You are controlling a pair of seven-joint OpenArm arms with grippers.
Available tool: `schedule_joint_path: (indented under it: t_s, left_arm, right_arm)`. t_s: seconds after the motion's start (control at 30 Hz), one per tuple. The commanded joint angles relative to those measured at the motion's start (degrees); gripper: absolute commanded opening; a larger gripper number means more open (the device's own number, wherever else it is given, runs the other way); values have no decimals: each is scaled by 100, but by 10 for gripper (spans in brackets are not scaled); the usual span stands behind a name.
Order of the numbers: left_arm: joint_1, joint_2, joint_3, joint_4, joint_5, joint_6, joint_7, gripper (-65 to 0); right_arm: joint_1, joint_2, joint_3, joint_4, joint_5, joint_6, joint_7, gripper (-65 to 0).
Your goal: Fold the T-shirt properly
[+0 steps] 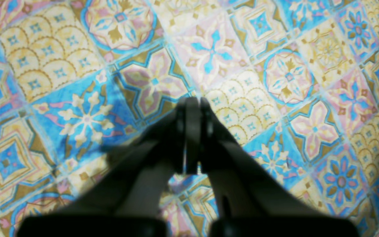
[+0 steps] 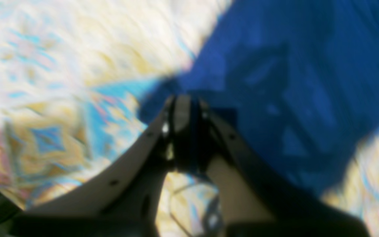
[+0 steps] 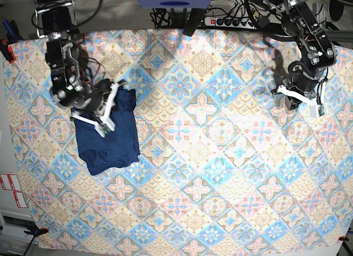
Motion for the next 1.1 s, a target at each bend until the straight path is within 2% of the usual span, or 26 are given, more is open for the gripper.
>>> schedule_joint_path:
  t_s: [0.0, 0.23, 0.33, 0.5, 0.6, 0.87, 1.07]
  left_arm:
    - [-31, -49, -7, 83, -75, -23, -125, -650]
    - [206, -75, 2, 180, -93, -32, -37, -650]
    - [391, -84, -7, 329, -93, -41, 166, -650]
    - [918, -84, -33, 769, -102, -41, 174, -650]
    - [1279, -84, -33, 804, -102, -41, 201, -650]
    - [2527, -84, -33, 804, -102, -41, 201, -650]
    - [3336, -75, -7, 804, -102, -41, 166, -650]
  right_arm:
    - [-6, 51, 151, 291, 90, 30, 120, -615]
    - [-982, 51, 1294, 1188, 213, 30, 111, -615]
    - [-1430, 51, 1953, 1337, 793, 30, 138, -615]
    - [-2089, 51, 2894, 1364, 2050, 30, 111, -616]
    - [-2599, 51, 3228, 1364, 2437, 30, 111, -616]
    - [-3830, 7, 3800, 1320, 2463, 30, 155, -616]
    - [-4542, -441, 4186, 1170, 2463, 30, 129, -616]
